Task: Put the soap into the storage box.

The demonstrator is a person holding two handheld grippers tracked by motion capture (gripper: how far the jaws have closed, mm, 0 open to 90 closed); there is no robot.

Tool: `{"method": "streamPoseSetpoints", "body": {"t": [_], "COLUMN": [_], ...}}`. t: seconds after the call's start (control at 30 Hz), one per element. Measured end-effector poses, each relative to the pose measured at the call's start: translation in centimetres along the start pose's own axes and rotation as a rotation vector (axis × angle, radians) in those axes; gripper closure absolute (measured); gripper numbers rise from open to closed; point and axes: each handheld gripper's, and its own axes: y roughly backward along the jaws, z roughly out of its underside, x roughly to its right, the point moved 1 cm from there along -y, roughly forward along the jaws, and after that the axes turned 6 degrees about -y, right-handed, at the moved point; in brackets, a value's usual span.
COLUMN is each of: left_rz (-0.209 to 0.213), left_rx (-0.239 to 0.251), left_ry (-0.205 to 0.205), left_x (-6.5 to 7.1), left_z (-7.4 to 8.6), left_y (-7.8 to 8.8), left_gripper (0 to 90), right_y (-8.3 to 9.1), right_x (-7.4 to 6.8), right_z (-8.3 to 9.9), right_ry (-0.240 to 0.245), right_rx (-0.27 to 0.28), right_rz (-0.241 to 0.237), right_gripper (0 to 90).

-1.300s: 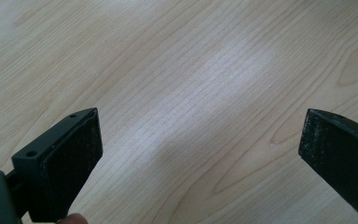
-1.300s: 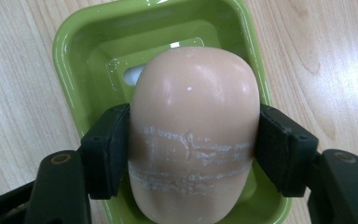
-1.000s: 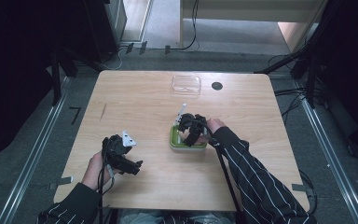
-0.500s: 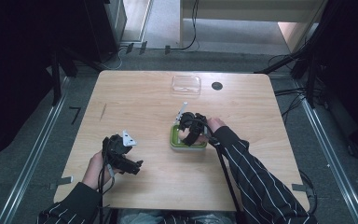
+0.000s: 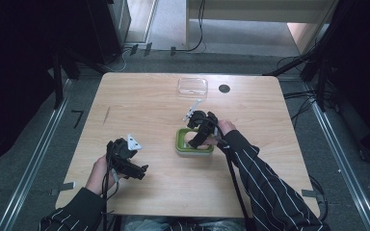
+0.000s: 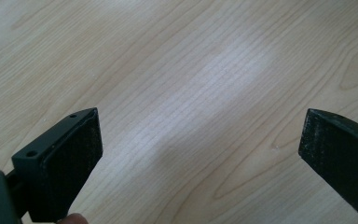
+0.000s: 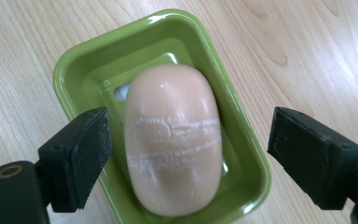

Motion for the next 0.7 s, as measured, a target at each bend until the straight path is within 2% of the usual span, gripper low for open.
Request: {"method": "streamPoseSetpoints", "body": {"t": [0.33,0.6,0.7], "left_rz": [-0.010,-0.007,-0.010], "left_rx": [0.004,0.005,0.005], "left_ry": [0.009,0.015,0.012], "left_x": [0.0,-0.2,-0.2], "left_z": [0.3,0.5,0.5], "left_y": [0.4,0.5,0.5], "left_gripper": [0.2,0.2,0.2], "right_y": [1.9,3.3,3.6], "right_x": [0.8,1.0,0.9], "right_z": [0.7,1.7,2.1], "right_ry": [-0.073,-0.123,-0.127], "right_rx": [0.045,0.044,0.045], "right_rz": [0.002,0.011,0.019], "right_gripper": [9.4,3.8,3.5]}}
